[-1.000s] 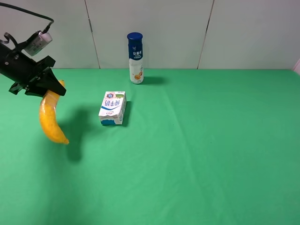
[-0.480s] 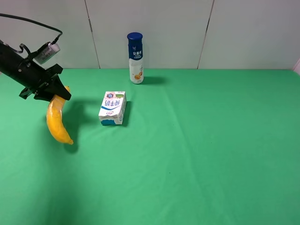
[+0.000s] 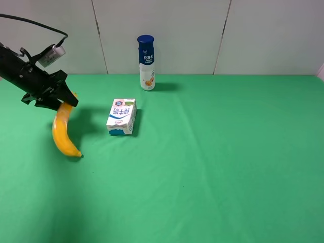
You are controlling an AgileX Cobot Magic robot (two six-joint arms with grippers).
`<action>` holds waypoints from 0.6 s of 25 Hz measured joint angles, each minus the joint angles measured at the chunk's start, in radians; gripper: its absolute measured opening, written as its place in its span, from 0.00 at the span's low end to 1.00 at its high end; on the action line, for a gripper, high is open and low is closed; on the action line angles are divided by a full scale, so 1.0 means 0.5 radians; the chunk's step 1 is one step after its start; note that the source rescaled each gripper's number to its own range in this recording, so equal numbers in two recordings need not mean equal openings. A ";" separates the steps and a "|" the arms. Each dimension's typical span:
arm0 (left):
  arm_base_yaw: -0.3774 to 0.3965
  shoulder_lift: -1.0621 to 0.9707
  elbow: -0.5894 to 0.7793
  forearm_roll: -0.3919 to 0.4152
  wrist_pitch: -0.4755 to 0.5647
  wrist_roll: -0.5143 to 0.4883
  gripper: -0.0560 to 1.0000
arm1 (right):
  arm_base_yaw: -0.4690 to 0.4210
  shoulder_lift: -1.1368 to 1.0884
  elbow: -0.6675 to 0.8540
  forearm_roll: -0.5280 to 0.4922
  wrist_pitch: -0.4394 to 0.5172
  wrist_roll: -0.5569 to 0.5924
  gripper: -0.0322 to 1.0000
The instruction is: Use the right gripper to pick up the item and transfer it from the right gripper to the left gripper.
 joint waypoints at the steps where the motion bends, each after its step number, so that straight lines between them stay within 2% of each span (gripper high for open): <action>1: 0.000 0.000 0.000 0.000 -0.001 0.002 0.71 | 0.000 0.000 0.000 0.000 0.000 0.000 1.00; 2: 0.000 0.000 0.000 0.000 -0.001 0.006 0.82 | 0.000 0.000 0.000 0.000 0.000 0.000 1.00; 5: 0.000 0.000 0.000 0.000 -0.001 0.018 0.95 | 0.000 0.000 0.000 0.000 0.000 0.000 1.00; 8: 0.000 0.000 0.000 -0.002 -0.001 0.020 0.99 | 0.000 0.000 0.000 0.000 0.000 0.000 1.00; 15: 0.000 0.000 0.000 -0.002 -0.010 -0.003 1.00 | 0.000 0.000 0.000 0.000 0.000 0.000 1.00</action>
